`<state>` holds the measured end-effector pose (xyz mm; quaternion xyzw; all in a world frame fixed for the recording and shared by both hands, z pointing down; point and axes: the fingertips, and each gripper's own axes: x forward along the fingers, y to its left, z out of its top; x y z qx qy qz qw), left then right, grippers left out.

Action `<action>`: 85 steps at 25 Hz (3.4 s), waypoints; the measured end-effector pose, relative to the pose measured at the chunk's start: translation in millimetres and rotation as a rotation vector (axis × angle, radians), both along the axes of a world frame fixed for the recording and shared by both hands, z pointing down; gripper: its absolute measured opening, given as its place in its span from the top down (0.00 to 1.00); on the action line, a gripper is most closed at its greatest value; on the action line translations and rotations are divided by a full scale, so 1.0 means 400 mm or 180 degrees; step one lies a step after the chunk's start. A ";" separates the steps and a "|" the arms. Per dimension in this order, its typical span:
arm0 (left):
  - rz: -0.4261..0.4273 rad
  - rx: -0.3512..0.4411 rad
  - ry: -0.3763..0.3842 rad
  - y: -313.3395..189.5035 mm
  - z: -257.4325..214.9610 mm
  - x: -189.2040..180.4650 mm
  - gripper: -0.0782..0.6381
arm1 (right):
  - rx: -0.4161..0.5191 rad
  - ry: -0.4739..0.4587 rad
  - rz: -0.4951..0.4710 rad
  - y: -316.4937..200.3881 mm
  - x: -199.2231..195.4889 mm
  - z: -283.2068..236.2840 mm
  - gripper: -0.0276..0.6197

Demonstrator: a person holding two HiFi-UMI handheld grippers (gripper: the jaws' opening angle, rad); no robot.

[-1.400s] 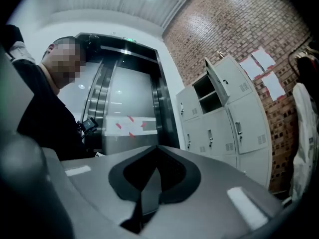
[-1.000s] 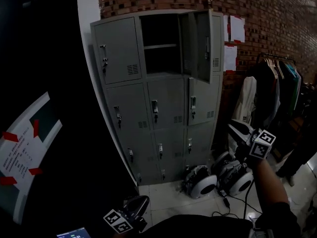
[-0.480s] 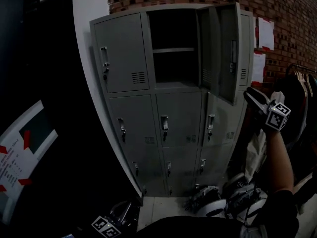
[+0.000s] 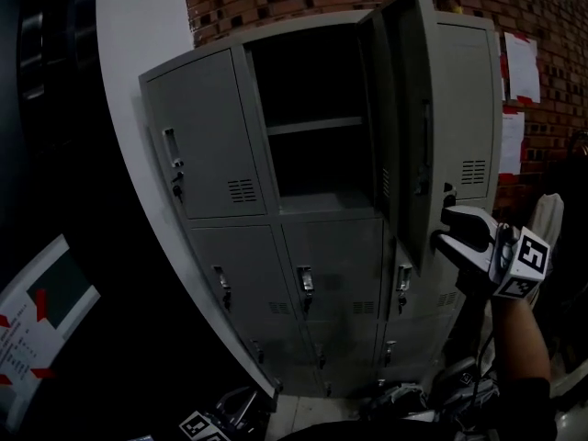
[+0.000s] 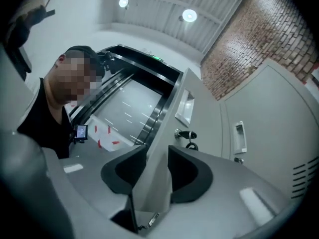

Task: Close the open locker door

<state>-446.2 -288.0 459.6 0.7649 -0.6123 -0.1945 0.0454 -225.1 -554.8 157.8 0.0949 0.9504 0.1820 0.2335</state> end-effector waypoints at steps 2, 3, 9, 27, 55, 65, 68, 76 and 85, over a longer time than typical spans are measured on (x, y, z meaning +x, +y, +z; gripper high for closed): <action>0.0046 0.0006 0.0038 -0.034 0.005 -0.022 0.89 | 0.0154 -0.0043 -0.0048 0.040 -0.049 -0.001 0.74; 0.0080 0.0012 0.0042 -0.049 0.007 -0.035 0.89 | 0.0223 -0.0049 -0.0062 0.057 -0.077 0.001 0.74; 0.0278 0.0121 -0.0061 -0.080 -0.007 -0.157 0.89 | 0.0509 0.0191 0.0092 0.159 -0.319 0.022 0.75; 0.0589 0.0297 0.0053 0.004 0.028 -0.447 0.89 | 0.0491 0.1051 0.2131 -0.170 -0.916 0.071 0.95; 0.1516 -0.0149 0.0291 0.060 0.107 0.352 0.89 | -0.0551 0.2599 -0.0130 0.616 0.062 0.927 0.95; 0.1303 -0.0208 0.0097 0.310 0.058 0.545 0.89 | -0.1543 0.1644 -0.0264 0.829 0.335 0.838 0.95; 0.1352 -0.0106 -0.0011 0.401 0.016 0.581 0.89 | -0.1484 0.1452 -0.0228 0.915 0.346 0.796 0.95; 0.1087 -0.0141 -0.0015 0.873 0.080 0.538 0.89 | -0.1444 0.1397 -0.0325 1.336 0.308 0.746 0.95; 0.1068 -0.0167 0.0245 1.175 0.111 0.584 0.89 | -0.1591 0.1395 -0.0421 1.653 0.323 0.703 0.95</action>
